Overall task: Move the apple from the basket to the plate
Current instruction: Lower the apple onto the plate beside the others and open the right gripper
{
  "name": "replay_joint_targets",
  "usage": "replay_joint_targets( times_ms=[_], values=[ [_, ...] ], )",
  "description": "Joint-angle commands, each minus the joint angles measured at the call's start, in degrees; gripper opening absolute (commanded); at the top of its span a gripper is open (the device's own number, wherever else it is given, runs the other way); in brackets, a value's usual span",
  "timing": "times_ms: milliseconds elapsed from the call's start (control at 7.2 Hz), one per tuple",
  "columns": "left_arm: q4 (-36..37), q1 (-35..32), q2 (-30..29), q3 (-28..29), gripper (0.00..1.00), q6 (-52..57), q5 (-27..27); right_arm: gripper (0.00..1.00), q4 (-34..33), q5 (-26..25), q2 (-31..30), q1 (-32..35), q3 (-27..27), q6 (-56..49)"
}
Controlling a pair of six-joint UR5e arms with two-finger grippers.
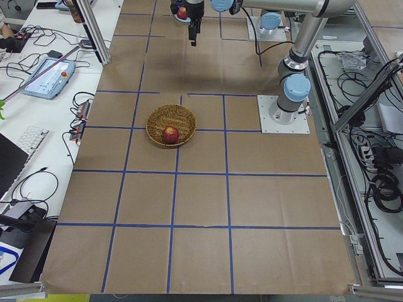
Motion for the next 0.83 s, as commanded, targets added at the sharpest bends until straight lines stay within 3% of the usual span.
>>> replay_joint_targets(
  times_ms=[0,278,694],
  values=[
    [-0.1,0.0,1.0,-1.0,0.99,0.0,0.0,0.46,-0.7,3.3,1.8,-8.1,0.4,-9.8],
    [0.3,0.2,0.9,-2.8,0.99,0.1,-0.2,0.46,-6.4,3.4,8.2,-8.1,0.4,-10.0],
    [1.2,0.2,1.3,-2.9,0.99,0.1,-0.1,0.46,-9.3,3.3,10.5,-8.1,0.1,-10.2]
  ],
)
